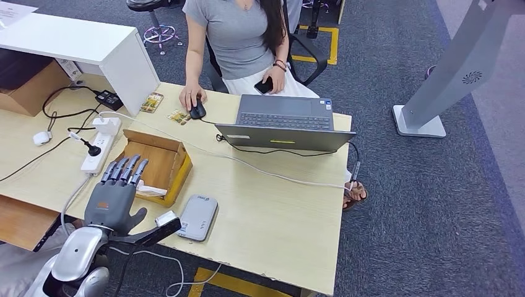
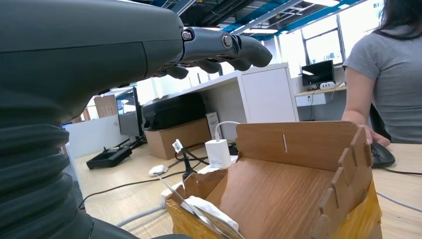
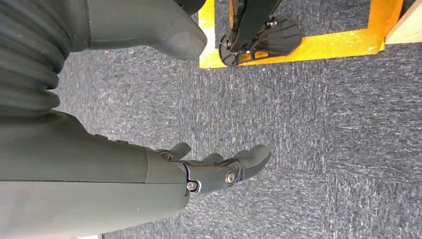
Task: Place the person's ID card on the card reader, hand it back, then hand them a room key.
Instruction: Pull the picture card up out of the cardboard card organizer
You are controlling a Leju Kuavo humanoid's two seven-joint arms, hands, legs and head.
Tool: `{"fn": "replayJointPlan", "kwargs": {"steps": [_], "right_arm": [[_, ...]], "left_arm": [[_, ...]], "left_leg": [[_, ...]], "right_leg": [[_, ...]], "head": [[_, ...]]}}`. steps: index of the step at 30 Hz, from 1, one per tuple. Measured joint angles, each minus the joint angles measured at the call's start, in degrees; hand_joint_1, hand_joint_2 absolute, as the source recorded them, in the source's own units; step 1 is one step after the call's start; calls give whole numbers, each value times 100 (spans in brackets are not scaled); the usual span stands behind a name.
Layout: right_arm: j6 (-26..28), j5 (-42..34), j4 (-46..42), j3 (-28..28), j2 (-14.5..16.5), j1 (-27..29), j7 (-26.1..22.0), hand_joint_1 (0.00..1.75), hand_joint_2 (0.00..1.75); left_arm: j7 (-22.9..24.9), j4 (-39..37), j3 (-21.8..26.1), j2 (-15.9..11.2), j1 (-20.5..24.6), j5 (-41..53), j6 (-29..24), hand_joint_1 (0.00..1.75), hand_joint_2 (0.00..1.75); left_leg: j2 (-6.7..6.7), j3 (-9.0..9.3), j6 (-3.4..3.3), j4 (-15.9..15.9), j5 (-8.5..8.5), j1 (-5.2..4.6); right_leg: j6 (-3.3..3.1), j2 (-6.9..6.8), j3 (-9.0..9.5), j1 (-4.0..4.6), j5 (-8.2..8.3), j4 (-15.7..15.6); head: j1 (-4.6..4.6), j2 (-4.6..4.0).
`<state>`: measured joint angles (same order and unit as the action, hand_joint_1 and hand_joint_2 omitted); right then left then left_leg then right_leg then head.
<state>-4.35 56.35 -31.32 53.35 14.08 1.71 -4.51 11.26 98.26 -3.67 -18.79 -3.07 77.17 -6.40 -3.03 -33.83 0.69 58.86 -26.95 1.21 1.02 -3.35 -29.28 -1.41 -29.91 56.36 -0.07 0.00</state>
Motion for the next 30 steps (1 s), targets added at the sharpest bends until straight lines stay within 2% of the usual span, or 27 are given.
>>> {"fn": "replayJointPlan", "kwargs": {"steps": [3,6,10,30], "right_arm": [[15,133,1,0,0,-2,-18,0,175],[29,175,2,0,0,-3,-30,0,175],[40,177,2,-1,0,-3,-32,0,175],[81,268,20,0,0,-4,-32,0,175]], "left_arm": [[-238,-240,-13,178,186,4,-199,0,175],[-257,-611,-62,402,429,82,-363,0,175],[-254,-890,-104,551,600,74,-392,0,175],[-115,-1485,-133,720,938,-17,-280,0,175]], "left_leg": [[12,1,-2,0,2,-1],[15,1,-3,0,4,-1],[11,1,-3,1,5,-1],[10,0,-3,1,4,-1]], "right_leg": [[0,-12,-3,-1,0,-1],[1,-14,7,-1,3,-1],[1,-10,7,-1,5,-1],[2,-9,5,-1,4,0]], "head": [[1,0],[1,0],[2,0],[1,0]]}}
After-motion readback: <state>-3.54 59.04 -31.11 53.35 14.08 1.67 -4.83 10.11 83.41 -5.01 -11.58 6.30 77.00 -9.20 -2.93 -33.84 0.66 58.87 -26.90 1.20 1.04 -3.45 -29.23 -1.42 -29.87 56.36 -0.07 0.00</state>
